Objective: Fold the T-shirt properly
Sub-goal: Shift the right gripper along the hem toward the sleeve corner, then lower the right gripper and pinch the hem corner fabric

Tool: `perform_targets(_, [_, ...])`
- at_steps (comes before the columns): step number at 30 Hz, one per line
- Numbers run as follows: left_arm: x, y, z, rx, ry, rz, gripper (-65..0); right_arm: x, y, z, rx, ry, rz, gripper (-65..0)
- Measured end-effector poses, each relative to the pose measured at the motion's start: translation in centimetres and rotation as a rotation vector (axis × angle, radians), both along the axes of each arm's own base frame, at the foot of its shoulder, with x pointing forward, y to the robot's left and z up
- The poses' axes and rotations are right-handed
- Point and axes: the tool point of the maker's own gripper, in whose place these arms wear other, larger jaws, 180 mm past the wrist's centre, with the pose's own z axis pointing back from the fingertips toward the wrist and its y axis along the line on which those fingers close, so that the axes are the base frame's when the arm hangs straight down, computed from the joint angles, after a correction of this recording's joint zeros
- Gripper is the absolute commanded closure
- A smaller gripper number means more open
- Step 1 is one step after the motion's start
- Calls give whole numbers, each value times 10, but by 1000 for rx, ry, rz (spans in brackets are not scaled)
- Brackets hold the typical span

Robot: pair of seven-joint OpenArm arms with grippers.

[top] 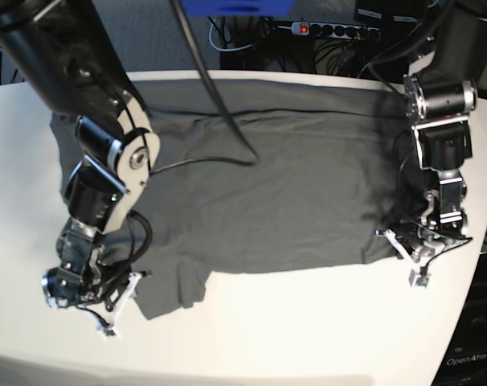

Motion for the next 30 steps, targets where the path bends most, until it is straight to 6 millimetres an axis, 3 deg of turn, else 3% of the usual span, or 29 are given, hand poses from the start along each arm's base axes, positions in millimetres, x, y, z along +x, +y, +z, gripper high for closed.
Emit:
perform_targets(7, [0, 0, 0, 0, 0, 0, -25, 0, 0, -8, 96, -11, -17, -247])
perform_targets(18, [0, 0, 0, -2, -1, 1, -25, -6, 39, -47, 228, 4, 44, -247])
perform_targets(25, [0, 0, 0, -2, -1, 1, -25, -10, 59, -59, 293, 5, 64, -250])
perform_targets(30, [0, 0, 0, 1, 0, 0, -25, -9, 59, -59, 295, 6, 65, -319])
